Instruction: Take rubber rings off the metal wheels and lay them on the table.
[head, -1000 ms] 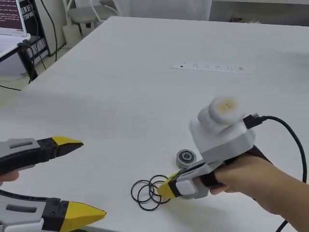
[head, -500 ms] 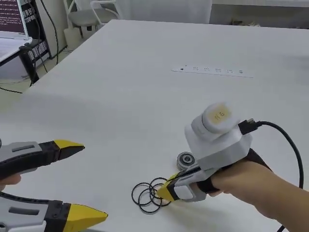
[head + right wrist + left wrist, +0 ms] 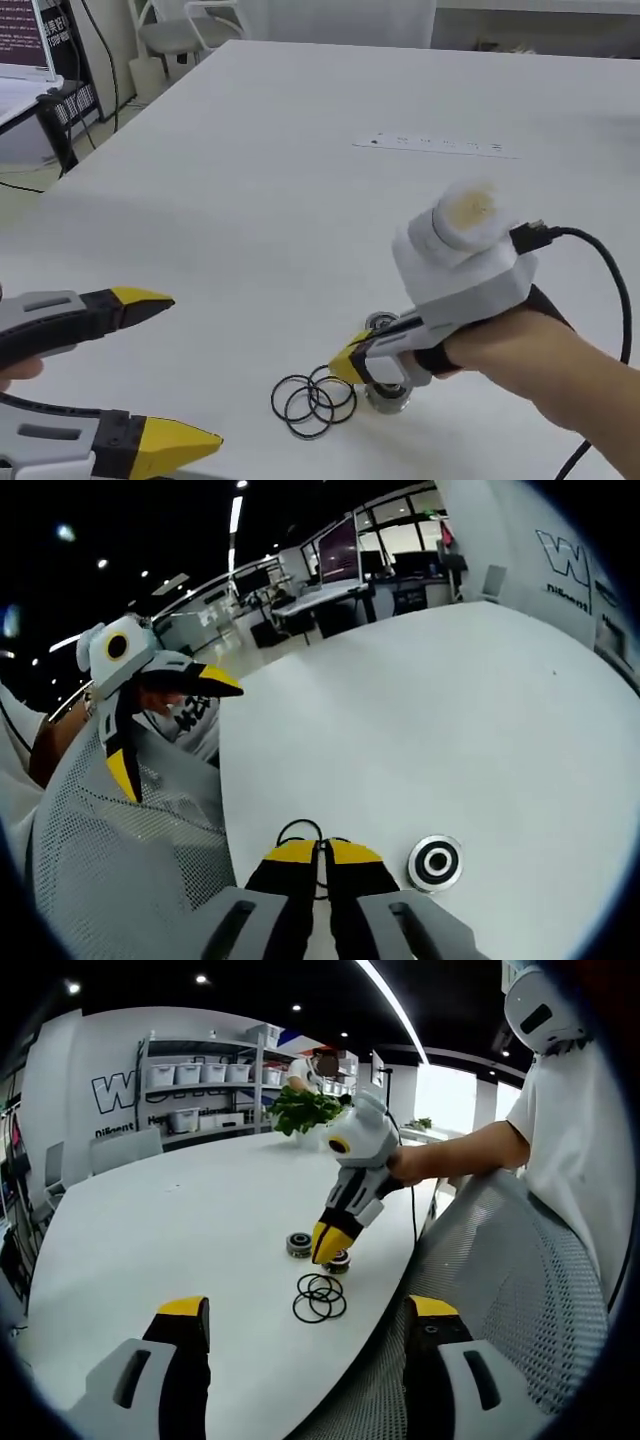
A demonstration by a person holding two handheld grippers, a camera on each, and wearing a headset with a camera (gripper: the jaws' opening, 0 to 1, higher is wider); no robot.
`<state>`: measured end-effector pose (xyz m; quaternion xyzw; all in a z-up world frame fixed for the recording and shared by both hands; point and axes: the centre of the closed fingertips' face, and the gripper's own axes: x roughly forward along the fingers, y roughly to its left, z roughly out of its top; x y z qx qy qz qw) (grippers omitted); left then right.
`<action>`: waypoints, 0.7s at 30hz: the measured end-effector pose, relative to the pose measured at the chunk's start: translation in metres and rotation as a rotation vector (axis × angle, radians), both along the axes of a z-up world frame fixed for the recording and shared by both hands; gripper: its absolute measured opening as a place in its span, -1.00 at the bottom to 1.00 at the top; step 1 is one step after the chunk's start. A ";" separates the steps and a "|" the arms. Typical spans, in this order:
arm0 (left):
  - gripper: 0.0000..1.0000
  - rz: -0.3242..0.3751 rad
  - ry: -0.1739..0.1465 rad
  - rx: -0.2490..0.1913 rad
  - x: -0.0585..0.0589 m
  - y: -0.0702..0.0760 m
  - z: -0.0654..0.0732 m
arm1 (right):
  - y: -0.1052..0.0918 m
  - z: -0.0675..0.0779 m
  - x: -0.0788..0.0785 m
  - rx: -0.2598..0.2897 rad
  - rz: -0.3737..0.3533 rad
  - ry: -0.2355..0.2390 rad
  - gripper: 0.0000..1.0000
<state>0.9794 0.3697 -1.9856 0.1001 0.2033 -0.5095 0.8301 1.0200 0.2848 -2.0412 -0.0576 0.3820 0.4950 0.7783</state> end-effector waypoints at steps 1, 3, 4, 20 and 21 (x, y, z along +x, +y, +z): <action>0.56 -0.001 0.000 0.001 0.000 0.000 0.000 | -0.001 0.007 0.002 0.013 -0.006 -0.009 -0.99; 0.57 -0.005 -0.002 -0.001 0.000 -0.001 0.000 | -0.003 0.018 0.005 0.040 -0.012 -0.017 -0.96; 0.57 -0.006 -0.001 -0.002 0.000 -0.001 0.000 | -0.002 0.024 0.006 0.060 -0.019 -0.021 -0.96; 0.75 -0.050 0.008 -0.038 -0.003 -0.006 0.004 | -0.031 0.116 0.016 0.214 -0.092 -0.222 -0.74; 0.75 -0.050 0.006 -0.037 -0.003 -0.006 0.004 | -0.034 0.119 0.014 0.215 -0.092 -0.235 -0.70</action>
